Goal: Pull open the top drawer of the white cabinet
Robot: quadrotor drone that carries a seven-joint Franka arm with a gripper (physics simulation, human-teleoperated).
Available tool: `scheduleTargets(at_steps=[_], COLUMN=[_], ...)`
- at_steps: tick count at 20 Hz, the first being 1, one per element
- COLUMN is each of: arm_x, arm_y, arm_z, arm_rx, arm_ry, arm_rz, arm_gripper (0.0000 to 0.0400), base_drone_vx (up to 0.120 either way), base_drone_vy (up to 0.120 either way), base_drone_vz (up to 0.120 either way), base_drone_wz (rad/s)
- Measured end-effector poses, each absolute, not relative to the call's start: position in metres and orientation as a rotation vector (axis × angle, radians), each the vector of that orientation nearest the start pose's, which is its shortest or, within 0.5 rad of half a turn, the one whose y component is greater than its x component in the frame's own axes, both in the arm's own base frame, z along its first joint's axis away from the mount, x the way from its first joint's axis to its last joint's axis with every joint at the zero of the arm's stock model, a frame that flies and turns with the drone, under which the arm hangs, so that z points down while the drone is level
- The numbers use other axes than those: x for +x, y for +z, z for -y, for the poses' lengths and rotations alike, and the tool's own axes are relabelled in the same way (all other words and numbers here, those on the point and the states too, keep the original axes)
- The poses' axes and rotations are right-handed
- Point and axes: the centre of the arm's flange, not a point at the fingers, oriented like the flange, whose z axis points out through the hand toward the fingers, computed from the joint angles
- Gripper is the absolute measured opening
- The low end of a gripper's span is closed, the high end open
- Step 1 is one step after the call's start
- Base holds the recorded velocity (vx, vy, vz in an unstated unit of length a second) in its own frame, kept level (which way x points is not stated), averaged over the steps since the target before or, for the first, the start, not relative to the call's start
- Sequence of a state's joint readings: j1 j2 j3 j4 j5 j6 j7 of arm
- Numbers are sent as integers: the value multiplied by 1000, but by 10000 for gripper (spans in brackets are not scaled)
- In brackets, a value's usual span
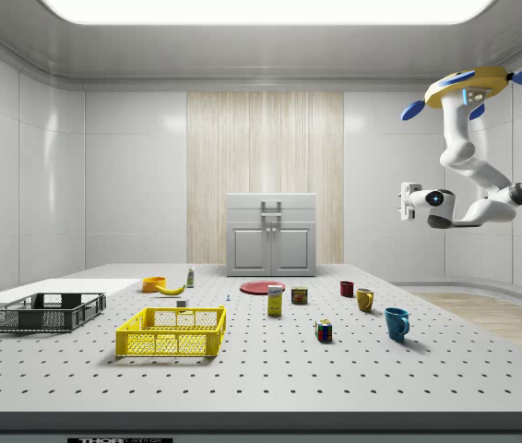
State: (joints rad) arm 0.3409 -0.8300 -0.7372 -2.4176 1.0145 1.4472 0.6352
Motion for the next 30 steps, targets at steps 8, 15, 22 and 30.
scheduleTargets(at_steps=[8,15,22,30], arm_x=[307,307,307,307], arm_y=[592,591,591,591], arm_z=[100,100,100,100], arm_rx=[-1487,-1485,-1484,-1484], arm_ry=[612,612,612,612], arm_rz=[-612,-612,-612,-612], arm_gripper=[305,305,305,305], base_drone_vx=[110,120,120,120], base_drone_vy=[-120,-120,-120,-120], base_drone_vz=[25,0,0,0], base_drone_wz=[0,0,0,0])
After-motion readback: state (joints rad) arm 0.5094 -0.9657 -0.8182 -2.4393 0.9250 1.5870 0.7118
